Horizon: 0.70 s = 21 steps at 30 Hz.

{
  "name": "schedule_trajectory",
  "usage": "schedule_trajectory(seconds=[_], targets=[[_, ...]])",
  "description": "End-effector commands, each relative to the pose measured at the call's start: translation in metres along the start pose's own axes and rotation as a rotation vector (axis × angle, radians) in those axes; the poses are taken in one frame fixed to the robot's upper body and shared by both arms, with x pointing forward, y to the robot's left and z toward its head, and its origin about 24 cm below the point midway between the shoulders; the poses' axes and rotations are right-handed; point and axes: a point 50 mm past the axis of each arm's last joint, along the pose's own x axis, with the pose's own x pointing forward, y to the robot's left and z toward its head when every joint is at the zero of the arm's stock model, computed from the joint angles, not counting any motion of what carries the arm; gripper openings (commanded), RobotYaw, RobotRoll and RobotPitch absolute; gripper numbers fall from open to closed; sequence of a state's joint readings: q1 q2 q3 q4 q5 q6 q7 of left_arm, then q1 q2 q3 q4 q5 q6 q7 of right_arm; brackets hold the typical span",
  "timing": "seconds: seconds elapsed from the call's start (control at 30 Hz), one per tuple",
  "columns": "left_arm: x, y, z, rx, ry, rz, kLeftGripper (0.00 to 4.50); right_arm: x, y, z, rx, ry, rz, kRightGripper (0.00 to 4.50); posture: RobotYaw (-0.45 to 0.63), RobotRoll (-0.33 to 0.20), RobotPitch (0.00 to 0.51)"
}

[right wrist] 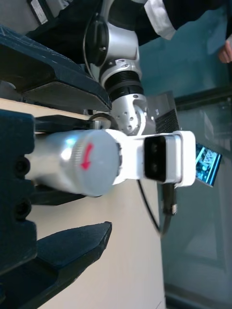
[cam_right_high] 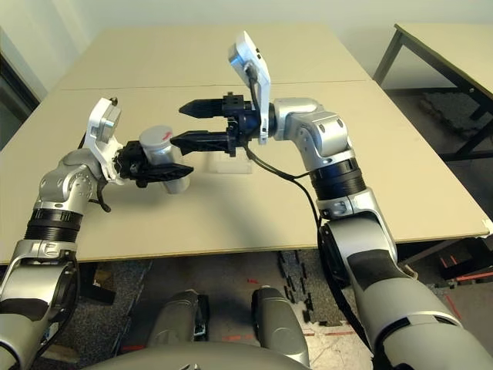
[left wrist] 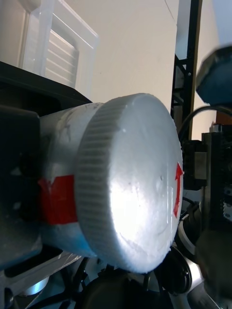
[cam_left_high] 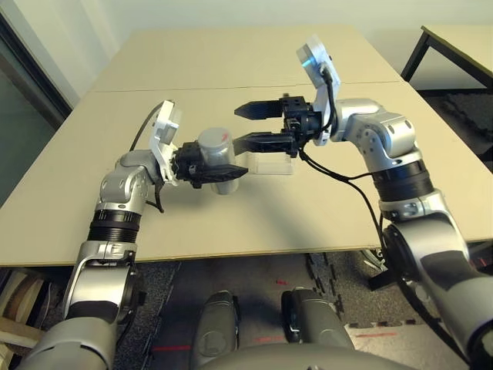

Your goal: Pour the medicine from the bottle into the box.

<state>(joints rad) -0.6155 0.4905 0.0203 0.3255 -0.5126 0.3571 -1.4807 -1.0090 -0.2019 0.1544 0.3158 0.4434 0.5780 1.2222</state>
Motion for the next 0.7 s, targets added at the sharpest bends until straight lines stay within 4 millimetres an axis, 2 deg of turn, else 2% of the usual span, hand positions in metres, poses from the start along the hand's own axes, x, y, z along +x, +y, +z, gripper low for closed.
schedule_trajectory(seconds=[0.03, 0.37, 0.7], targets=[[0.0, -0.002, 0.002, 0.019, -0.002, -0.005, 2.67, 0.009, -0.001, -0.001, -0.025, 0.03, 0.018, 4.5, -0.04, 0.0, 0.048], [0.0, -0.004, 0.0, 0.02, -0.005, 0.002, 2.67, 0.023, -0.004, -0.006, -0.03, 0.042, 0.04, 4.5, -0.04, 0.0, 0.052], [0.003, -0.002, 0.002, 0.024, -0.004, -0.011, 2.67, 0.027, -0.007, -0.01, -0.035, 0.058, 0.026, 4.5, -0.04, 0.0, 0.049]])
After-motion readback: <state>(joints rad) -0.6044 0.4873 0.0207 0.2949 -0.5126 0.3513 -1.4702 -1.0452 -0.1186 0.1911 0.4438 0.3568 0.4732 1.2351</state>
